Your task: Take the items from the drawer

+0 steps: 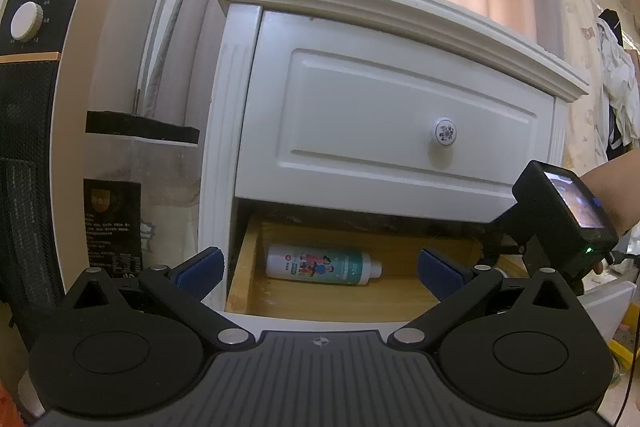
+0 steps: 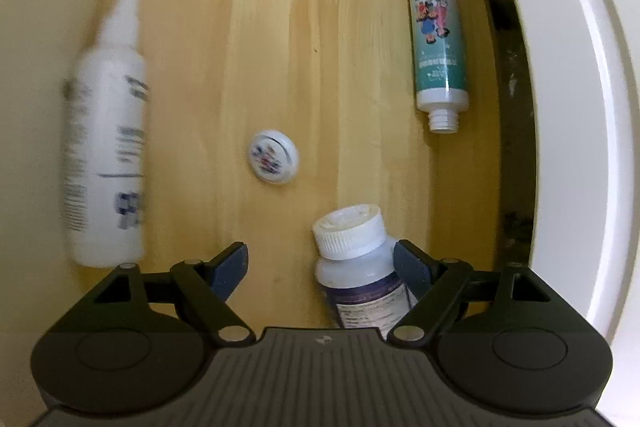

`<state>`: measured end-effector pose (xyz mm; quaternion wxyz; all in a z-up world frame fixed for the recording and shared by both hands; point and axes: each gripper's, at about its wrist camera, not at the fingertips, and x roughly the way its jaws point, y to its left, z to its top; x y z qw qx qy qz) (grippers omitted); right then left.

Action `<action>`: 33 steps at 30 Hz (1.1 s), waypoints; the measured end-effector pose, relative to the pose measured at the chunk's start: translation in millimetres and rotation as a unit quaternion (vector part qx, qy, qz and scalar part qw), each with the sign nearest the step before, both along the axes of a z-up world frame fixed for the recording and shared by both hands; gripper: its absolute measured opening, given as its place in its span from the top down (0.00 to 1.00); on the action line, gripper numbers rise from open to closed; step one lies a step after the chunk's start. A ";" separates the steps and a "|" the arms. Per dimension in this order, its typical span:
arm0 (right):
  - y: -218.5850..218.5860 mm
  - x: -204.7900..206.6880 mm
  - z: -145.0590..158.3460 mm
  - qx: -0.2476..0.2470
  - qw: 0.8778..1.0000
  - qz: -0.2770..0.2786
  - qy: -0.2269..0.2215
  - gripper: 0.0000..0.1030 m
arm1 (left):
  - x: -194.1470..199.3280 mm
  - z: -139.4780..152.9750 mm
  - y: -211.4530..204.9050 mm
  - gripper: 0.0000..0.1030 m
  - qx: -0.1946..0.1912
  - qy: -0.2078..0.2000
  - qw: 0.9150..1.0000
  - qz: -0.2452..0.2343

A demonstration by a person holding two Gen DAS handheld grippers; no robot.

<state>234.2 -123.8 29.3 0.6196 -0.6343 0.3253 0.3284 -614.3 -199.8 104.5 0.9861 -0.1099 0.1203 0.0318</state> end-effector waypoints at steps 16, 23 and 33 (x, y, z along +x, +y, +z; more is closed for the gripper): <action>-8.9 6.2 3.8 0.013 0.998 0.002 -0.068 0.25 | -4.1 0.4 2.3 0.00 0.006 0.002 1.000 0.002; -6.5 10.7 -7.4 -0.009 0.998 0.025 -0.058 0.32 | -4.4 -1.0 4.5 0.00 0.002 -0.001 1.000 0.000; -5.9 20.7 -14.6 -0.033 0.997 0.018 -0.064 0.45 | -8.3 -0.7 -6.7 0.00 0.004 -0.001 1.000 0.010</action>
